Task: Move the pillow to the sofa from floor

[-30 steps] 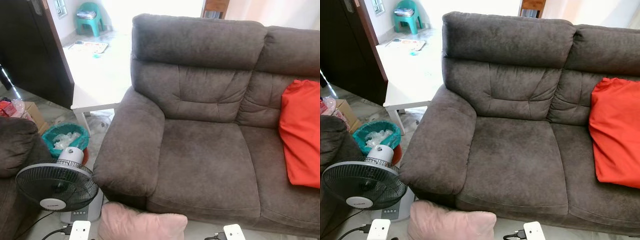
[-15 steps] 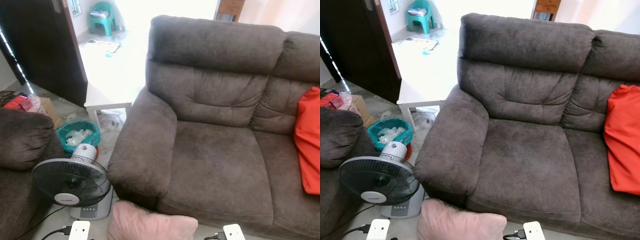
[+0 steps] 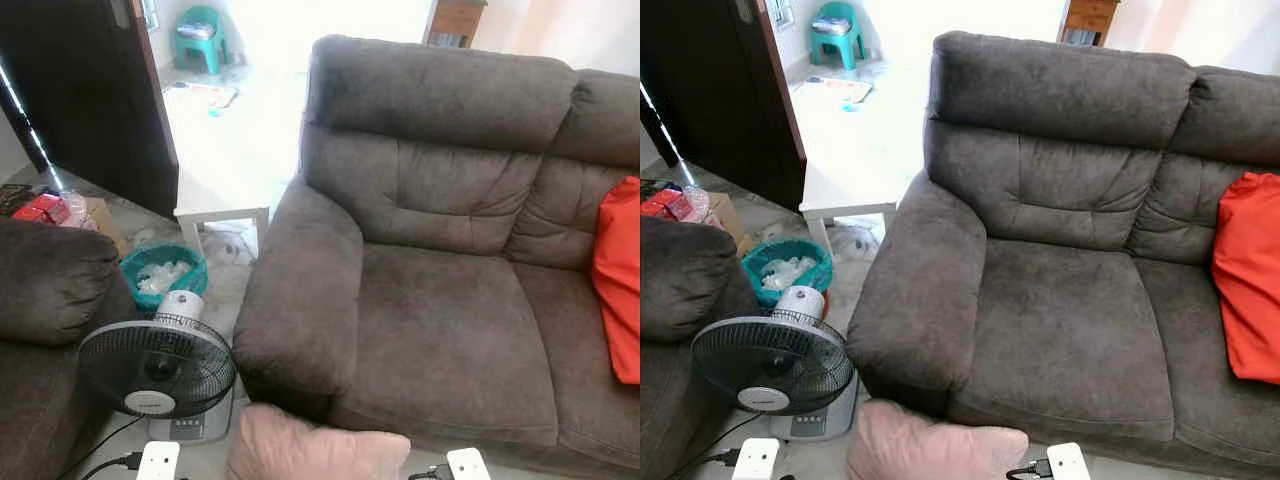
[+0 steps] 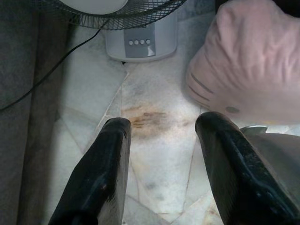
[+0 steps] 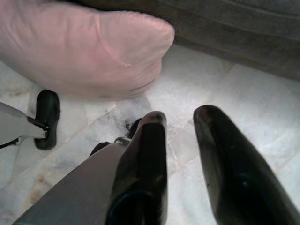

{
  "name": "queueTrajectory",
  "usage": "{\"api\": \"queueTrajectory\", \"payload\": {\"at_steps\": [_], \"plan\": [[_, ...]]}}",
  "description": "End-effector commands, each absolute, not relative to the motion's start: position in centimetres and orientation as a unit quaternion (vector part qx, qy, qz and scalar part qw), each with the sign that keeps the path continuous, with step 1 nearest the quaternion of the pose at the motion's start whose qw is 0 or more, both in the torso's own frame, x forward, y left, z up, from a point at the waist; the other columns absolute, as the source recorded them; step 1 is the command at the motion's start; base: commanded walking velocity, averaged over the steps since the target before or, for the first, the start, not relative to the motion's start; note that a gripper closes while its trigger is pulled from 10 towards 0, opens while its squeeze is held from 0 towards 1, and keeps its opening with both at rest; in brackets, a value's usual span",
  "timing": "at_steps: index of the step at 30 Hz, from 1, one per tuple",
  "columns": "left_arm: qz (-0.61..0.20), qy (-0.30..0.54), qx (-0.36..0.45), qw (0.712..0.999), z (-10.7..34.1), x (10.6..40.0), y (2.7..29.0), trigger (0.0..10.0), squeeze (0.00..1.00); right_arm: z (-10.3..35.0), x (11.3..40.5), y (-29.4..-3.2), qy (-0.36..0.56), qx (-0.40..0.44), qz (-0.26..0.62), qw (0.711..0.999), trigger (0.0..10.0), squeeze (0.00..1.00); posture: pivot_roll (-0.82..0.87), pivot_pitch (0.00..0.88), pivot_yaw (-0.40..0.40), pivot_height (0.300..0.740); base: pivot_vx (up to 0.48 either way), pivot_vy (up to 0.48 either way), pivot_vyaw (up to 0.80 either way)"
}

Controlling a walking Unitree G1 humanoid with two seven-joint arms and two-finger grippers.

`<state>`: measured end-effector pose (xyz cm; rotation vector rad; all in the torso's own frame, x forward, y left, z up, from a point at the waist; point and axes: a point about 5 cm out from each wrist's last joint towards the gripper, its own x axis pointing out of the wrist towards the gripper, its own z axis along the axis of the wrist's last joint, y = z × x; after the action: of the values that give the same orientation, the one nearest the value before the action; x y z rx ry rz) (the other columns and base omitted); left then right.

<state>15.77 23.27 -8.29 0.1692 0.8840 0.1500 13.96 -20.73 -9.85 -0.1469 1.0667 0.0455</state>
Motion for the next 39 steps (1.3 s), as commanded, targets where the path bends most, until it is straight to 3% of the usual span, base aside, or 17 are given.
{"api": "queueTrajectory", "payload": {"at_steps": [1,26,39], "plan": [[0.075,0.43,0.082,0.896,-8.42,15.43,23.29,10.0,0.0,-9.86,13.83,-20.94,0.509,-0.068,0.015,0.858,10.0,0.0,0.17,0.007,-0.066,0.74,0.0,0.289,0.0],[0.08,0.43,0.081,0.896,-8.42,15.43,23.33,10.0,0.0,-9.85,13.87,-20.93,0.509,-0.068,0.017,0.858,10.0,0.0,0.17,0.015,-0.068,0.74,0.0,0.291,0.0],[0.078,0.429,0.082,0.896,-8.41,15.44,23.3,10.0,0.0,-9.85,13.85,-20.96,0.509,-0.068,0.017,0.858,10.0,0.0,0.17,0.016,-0.069,0.74,0.0,0.432,0.0]]}}
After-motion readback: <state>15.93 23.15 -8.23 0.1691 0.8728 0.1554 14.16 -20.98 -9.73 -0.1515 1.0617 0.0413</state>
